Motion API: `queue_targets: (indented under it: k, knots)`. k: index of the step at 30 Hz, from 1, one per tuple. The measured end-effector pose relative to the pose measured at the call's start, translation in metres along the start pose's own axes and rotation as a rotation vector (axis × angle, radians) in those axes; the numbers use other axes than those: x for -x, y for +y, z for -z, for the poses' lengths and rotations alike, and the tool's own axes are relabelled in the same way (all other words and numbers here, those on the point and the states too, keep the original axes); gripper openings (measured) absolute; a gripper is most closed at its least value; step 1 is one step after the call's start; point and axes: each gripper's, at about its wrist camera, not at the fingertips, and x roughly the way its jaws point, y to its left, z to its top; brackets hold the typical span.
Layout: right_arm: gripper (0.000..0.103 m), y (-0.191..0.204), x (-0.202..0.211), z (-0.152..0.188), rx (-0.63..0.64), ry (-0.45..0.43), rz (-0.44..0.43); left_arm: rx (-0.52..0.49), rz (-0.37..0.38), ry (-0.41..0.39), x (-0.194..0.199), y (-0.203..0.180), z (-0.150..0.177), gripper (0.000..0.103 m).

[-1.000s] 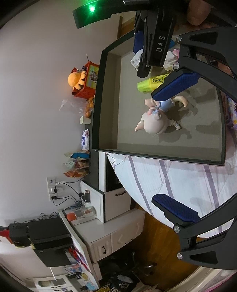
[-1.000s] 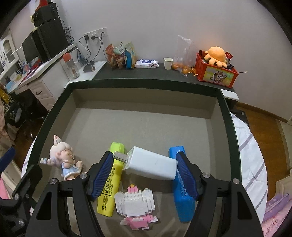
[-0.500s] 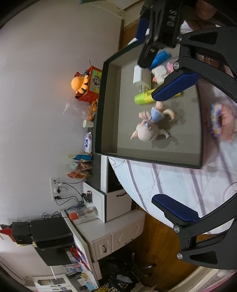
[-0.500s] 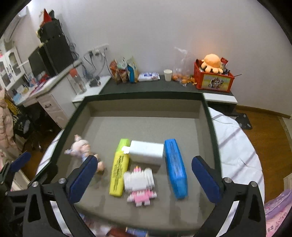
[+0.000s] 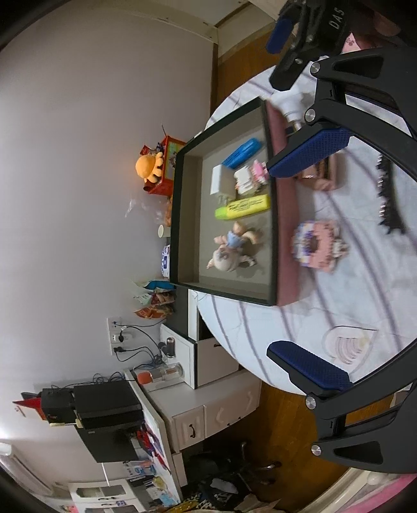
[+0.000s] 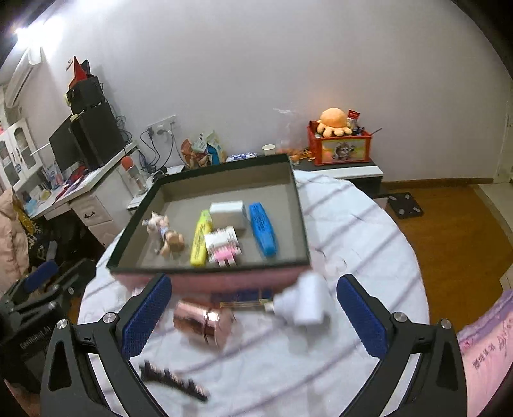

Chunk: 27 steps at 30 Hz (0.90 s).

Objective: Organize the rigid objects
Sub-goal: 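Withdraw the right gripper from the box, then reach the left gripper to the pink pixel-block figure and grasp it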

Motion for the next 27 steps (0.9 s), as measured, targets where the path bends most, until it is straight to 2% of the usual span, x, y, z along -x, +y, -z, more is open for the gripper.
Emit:
queue_targets:
  k: [10,27]
  knots:
    - [0.103,-0.010,0.040,0.046,-0.023,-0.031,0.001,-0.023,0.004,0.007,0.033,-0.011,0.034,0.103]
    - [0.103,-0.030,0.042,0.062,-0.067,-0.016,0.019,-0.057,0.039,0.126,0.013,-0.031,0.077,0.103]
